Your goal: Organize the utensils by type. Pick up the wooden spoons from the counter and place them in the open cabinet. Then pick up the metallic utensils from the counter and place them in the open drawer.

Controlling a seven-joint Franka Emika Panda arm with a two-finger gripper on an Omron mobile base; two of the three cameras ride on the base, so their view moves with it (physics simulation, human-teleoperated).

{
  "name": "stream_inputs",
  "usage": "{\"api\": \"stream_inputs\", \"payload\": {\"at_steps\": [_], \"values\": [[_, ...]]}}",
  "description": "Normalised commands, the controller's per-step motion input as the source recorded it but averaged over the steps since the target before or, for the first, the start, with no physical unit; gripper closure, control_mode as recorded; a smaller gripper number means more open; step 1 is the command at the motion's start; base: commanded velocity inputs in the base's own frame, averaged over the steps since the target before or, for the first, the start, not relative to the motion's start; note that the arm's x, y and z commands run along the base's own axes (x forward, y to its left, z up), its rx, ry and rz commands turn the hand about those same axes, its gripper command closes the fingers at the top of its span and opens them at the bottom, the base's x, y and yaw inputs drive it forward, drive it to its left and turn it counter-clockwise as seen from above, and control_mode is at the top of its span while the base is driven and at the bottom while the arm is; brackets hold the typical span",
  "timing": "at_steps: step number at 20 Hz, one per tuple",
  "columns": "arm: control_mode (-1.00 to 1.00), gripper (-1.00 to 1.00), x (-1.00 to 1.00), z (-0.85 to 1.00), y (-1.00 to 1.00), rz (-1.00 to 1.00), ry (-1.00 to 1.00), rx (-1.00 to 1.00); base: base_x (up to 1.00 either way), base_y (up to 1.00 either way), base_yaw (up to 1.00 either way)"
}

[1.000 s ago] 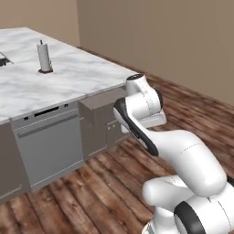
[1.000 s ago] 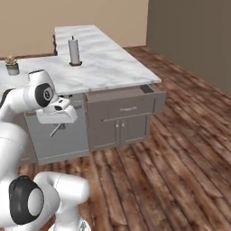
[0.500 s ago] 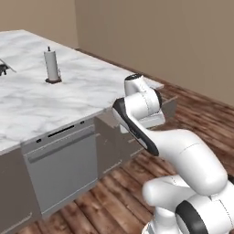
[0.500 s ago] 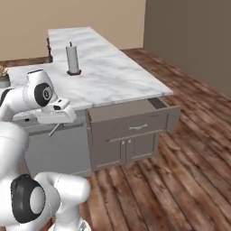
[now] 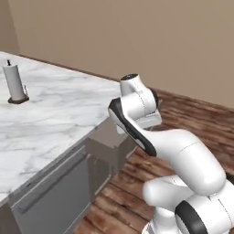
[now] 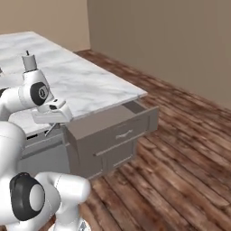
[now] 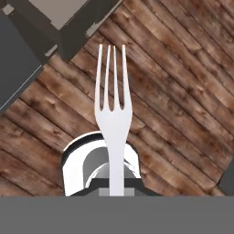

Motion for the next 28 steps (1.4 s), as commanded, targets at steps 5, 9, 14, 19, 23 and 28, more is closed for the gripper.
{"api": "stream_inputs", "payload": {"at_steps": [5, 9, 14, 19, 23, 28], "values": [[1.00, 1.00, 0.00, 0.00, 0.00, 0.00, 0.00, 0.00, 0.13, 0.80, -0.46], [1.00, 1.00, 0.00, 0.00, 0.00, 0.00, 0.00, 0.00, 0.09, 0.81, -0.44], [1.00, 1.00, 0.00, 0.00, 0.00, 0.00, 0.00, 0.00, -0.02, 0.79, -0.39], [1.00, 1.00, 0.00, 0.00, 0.00, 0.00, 0.00, 0.00, 0.10, 0.67, -0.36], [1.00, 1.00, 0.00, 0.00, 0.00, 0.00, 0.00, 0.00, 0.38, 0.35, -0.14], [1.00, 1.00, 0.00, 0.00, 0.00, 0.00, 0.00, 0.00, 0.41, 0.24, 0.00]]}}
